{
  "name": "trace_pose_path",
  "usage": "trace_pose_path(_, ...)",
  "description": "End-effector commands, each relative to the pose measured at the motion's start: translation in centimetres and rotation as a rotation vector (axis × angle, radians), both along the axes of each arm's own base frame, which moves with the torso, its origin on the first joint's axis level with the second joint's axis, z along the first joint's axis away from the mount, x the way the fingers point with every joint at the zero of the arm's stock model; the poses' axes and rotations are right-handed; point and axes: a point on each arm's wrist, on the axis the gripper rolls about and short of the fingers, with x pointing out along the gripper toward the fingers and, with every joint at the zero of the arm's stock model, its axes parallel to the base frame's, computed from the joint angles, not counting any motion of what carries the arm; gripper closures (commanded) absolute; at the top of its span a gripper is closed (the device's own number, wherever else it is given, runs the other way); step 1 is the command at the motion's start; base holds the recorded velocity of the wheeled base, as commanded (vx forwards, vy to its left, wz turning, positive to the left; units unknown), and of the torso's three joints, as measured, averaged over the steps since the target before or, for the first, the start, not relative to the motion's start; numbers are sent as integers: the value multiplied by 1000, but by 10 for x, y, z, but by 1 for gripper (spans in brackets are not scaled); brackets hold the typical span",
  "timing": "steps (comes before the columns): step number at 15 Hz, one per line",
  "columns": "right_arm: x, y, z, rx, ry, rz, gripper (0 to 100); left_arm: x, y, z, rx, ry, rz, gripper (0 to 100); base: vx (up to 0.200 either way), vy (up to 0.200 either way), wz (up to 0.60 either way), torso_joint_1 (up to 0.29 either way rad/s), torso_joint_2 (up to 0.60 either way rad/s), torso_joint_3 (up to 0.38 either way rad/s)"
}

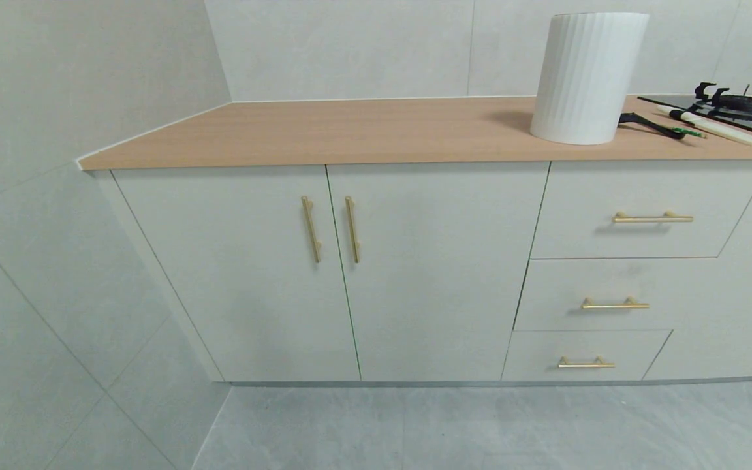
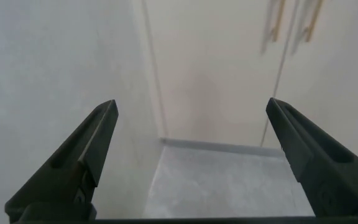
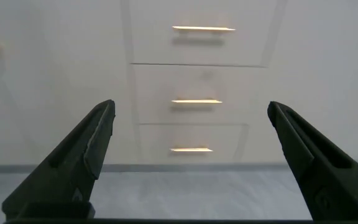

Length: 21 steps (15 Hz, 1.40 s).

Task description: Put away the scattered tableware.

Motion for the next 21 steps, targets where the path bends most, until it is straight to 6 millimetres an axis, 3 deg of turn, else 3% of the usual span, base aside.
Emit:
trace_pose_path(1, 3, 0, -10, 3, 51, 12, 0, 7, -1, -20, -20, 48, -61, 0, 0, 0, 0, 0, 0, 0)
trace_pose_path(4, 3, 1, -16, -1, 115, 69, 0, 7, -3, -24, -22, 92, -125, 0, 0, 0, 0, 0, 0, 0)
trace_pose_path(18, 3, 2, -15, 13, 106, 74, 0, 7, -3, -24, -56, 86, -126, 0, 0, 0, 0, 0, 0, 0)
trace_pose_path(21, 3, 2, -15, 16, 105, 74, 0, 7, -3, -24, -56, 86, -126, 0, 0, -200, 0, 1, 1, 10)
